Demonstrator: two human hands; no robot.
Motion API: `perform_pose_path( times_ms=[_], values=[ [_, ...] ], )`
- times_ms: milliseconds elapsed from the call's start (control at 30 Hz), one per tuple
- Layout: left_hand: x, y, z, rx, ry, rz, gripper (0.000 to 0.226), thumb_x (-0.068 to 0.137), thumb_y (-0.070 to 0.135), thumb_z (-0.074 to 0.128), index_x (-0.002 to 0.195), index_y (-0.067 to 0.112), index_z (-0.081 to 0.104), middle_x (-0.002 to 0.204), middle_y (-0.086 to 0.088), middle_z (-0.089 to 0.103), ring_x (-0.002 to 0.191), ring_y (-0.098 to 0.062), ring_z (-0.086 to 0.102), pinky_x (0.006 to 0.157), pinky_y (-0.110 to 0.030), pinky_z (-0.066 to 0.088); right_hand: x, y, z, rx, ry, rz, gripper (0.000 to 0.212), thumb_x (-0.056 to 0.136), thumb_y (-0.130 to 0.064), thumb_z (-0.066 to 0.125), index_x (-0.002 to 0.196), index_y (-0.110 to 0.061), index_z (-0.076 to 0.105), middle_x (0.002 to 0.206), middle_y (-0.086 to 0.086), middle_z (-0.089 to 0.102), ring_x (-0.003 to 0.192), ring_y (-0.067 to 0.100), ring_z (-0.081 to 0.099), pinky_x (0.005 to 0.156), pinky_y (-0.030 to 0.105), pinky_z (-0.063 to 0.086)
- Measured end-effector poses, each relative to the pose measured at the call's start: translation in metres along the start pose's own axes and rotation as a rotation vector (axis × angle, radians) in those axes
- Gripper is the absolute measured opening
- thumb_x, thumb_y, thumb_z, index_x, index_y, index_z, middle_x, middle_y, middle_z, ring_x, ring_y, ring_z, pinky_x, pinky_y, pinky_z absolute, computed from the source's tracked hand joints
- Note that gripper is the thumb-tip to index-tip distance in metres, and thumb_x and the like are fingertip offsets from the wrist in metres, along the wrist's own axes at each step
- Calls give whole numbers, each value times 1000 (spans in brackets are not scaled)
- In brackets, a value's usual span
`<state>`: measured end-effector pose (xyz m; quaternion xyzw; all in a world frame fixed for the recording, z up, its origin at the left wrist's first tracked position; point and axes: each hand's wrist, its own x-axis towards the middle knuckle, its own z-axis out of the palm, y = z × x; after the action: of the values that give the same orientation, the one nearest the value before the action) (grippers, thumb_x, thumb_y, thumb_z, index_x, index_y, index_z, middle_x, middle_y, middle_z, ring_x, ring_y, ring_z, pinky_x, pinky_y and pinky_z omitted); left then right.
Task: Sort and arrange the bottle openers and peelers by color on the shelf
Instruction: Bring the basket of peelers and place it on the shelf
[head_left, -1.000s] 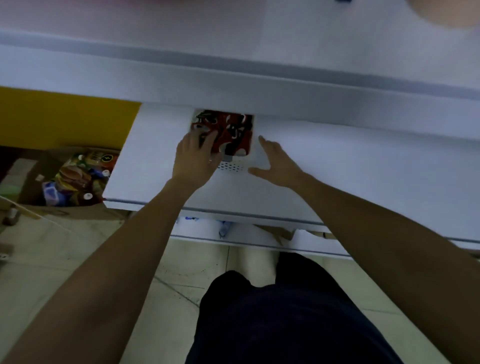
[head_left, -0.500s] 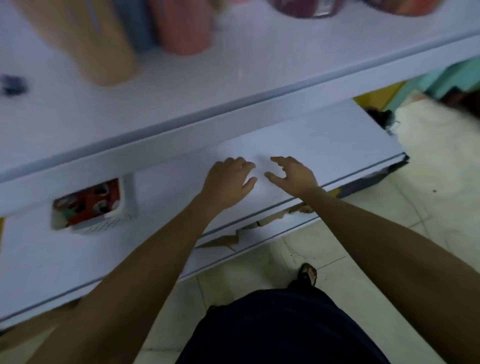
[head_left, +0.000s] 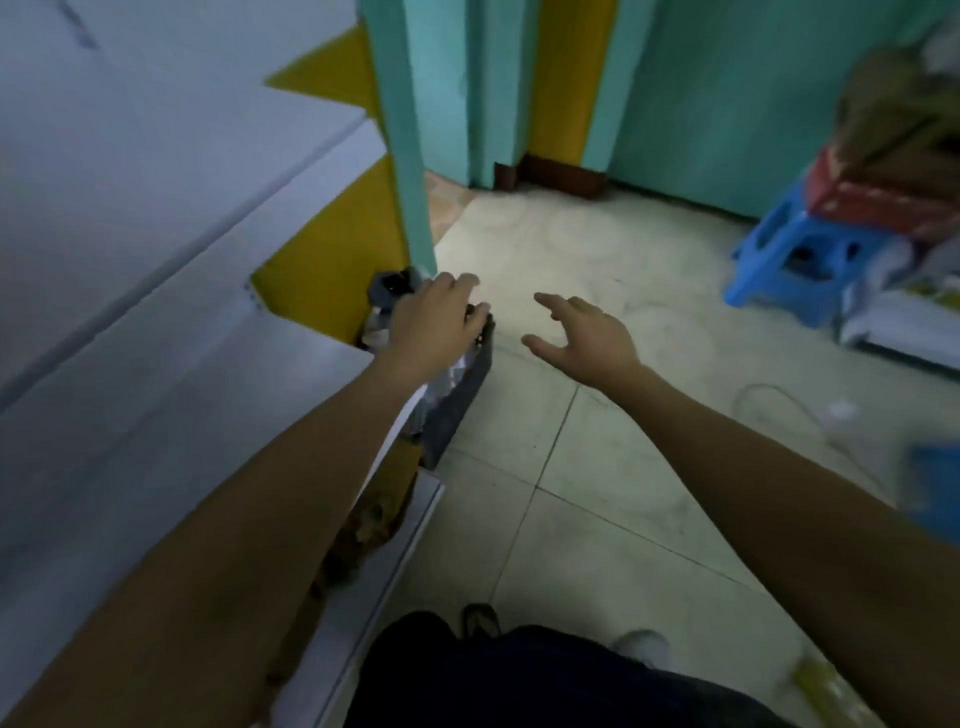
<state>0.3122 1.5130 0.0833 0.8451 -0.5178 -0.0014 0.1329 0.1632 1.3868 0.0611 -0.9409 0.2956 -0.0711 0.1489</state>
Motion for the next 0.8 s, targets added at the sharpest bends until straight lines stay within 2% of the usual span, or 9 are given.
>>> perform_pose_path(
  times_ms=[167, 300, 467, 800],
  values=[
    [119, 65, 7, -3, 3, 126, 45, 98, 36, 37, 137, 14, 40, 129, -14, 50, 117, -33, 47, 87, -43, 42, 28, 85, -34, -2, 91, 178, 63, 88, -52, 50, 142, -25, 31, 126, 6, 54, 113, 23, 53, 85, 34, 44],
    [211, 102, 10, 1, 51, 186, 45, 98, 36, 35, 138, 16, 38, 133, -11, 48, 122, -30, 45, 89, -42, 41, 83, 134, -56, -20, 145, 208, 64, 88, -53, 49, 143, -27, 28, 125, 6, 54, 112, 22, 52, 85, 35, 46],
    [313, 132, 18, 0, 98, 245, 42, 99, 34, 36, 136, 15, 40, 125, -11, 51, 114, -29, 50, 81, -36, 43, 157, 190, -92, -23, 196, 232, 63, 89, -52, 48, 144, -28, 26, 125, 5, 53, 110, 22, 53, 80, 33, 46],
    [419, 183, 35, -36, 19, 264, 44, 99, 37, 35, 136, 14, 41, 133, -11, 43, 118, -27, 47, 89, -38, 43, 205, 262, -124, -22, 222, 301, 64, 88, -52, 50, 143, -28, 27, 123, 6, 55, 110, 22, 54, 80, 33, 46]
  ],
)
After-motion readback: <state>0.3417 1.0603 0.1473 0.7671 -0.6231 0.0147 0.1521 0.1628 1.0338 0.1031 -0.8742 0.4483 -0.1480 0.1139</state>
